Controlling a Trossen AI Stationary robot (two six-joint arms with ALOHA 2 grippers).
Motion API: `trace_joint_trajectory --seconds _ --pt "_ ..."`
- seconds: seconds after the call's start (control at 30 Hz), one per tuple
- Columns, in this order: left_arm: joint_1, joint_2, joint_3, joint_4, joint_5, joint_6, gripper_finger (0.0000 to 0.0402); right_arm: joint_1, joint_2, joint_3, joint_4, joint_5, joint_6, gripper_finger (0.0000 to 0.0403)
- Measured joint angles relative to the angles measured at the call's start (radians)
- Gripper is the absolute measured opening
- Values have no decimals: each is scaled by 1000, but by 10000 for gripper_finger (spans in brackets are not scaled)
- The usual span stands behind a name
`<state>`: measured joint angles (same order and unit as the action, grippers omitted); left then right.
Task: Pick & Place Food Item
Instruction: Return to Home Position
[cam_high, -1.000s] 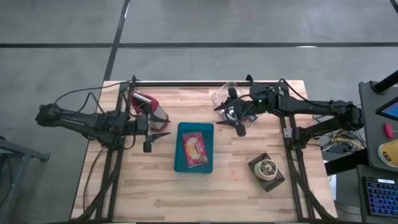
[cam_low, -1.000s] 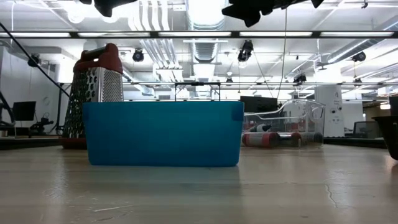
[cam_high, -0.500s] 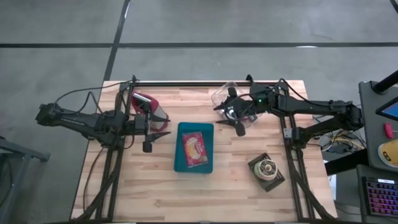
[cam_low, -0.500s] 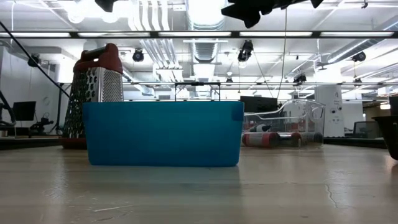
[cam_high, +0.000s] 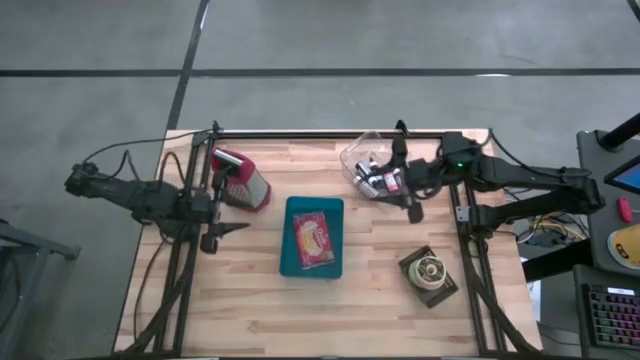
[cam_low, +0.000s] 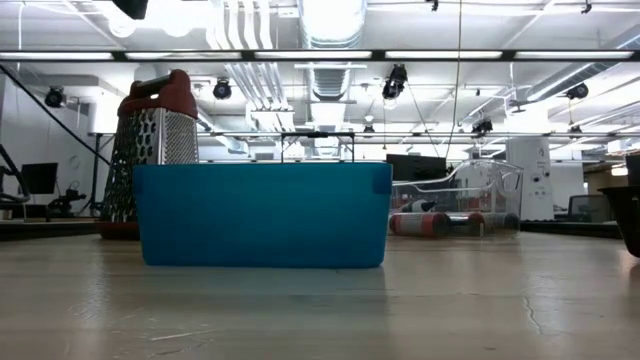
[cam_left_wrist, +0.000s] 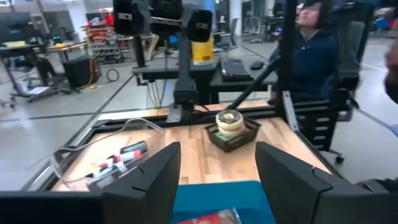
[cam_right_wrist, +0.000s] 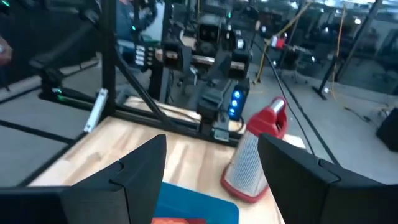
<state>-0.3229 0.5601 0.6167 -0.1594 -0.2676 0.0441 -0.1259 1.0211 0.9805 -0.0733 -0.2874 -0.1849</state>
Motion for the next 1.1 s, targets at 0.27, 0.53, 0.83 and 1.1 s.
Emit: trace_joint_trajectory --seconds 0.27,0.53,0.83,1.1 --pt "-82 -55 -137 82 -92 -36 212 63 -133 -116 4 1 58 249" --pt "-136 -54 -236 128 2 -123 212 201 -259 -251 66 183 85 249" --pt "-240 -68 -406 394 10 -119 212 364 -322 -410 169 404 132 249" --pt "-315 -130 -496 399 16 -169 212 444 -328 -469 212 424 166 249"
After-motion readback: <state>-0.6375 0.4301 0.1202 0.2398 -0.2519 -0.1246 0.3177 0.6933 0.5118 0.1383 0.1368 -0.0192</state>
